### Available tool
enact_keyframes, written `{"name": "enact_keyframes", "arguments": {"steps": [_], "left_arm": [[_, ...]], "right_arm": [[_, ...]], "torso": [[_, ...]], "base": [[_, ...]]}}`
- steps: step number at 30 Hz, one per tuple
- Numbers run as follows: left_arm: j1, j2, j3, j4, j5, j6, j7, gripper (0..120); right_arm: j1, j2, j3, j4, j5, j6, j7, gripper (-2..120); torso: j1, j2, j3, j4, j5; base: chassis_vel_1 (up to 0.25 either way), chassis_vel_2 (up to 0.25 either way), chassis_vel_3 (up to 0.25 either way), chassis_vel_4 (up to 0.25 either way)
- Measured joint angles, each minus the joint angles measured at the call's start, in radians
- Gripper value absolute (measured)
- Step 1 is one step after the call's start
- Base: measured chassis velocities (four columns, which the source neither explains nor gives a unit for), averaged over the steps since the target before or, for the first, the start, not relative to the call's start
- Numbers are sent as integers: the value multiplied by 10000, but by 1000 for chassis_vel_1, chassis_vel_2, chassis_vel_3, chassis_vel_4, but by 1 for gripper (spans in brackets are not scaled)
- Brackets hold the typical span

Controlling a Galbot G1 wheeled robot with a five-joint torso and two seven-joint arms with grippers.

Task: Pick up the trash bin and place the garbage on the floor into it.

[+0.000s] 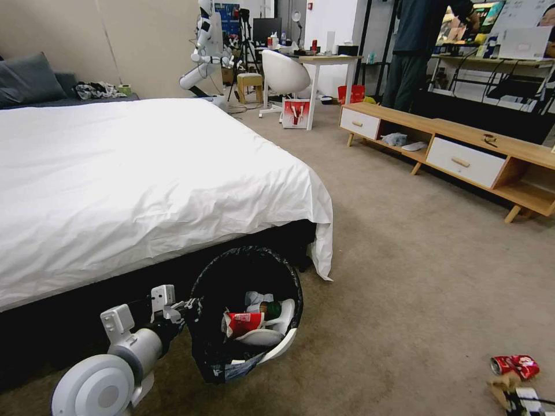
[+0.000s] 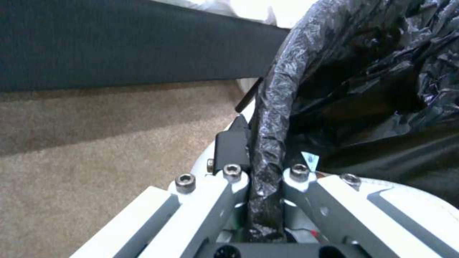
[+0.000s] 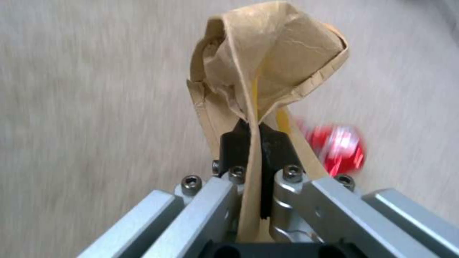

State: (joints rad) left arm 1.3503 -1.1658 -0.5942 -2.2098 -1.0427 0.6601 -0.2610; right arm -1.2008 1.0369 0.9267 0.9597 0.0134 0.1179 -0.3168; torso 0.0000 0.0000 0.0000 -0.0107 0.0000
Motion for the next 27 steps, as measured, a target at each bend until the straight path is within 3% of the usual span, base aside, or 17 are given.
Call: {"name": "enact_keyframes", "arguments": {"steps": [11, 12, 15, 17, 21, 23, 27], "left_arm": [[35, 16, 4, -74, 20, 0, -36, 2], [-4, 14, 51, -57, 45, 2, -43, 2], [-29, 16, 73, -34, 57, 5, -48, 2], [-103, 52, 160, 32, 132, 16, -59, 2], [-147, 82, 271, 61, 208, 25, -61, 2], [-173, 87, 338, 75, 268, 34, -65, 2], [-166, 105, 352, 82, 315, 37, -69, 2]], "right_arm": [[-131, -342, 200, 2247, 617, 404, -87, 0], [-294, -402, 245, 3075, 902, 452, -151, 0], [-404, -454, 280, 3570, 1081, 468, -203, 0], [-720, -583, 329, 5005, 1560, 552, -405, 0], [-964, -668, 250, 6302, 2026, 555, -562, 0], [-1147, -725, -41, 7613, 2696, 531, -726, 0], [-1224, -763, -447, 8531, 3258, 572, -861, 0]], "torso": [[0, 0, 0, -2, 0], [0, 0, 0, -4, 2], [0, 0, 0, -2, -1], [0, 0, 0, -3, -2], [0, 0, 0, -5, -3], [0, 0, 0, -2, -3], [0, 1, 0, -2, -3]], "base": [[0, 0, 0, 0], [0, 0, 0, 0], [0, 0, 0, 0], [0, 0, 0, 0], [0, 0, 0, 0], [0, 0, 0, 0], [0, 0, 0, 0]]}}
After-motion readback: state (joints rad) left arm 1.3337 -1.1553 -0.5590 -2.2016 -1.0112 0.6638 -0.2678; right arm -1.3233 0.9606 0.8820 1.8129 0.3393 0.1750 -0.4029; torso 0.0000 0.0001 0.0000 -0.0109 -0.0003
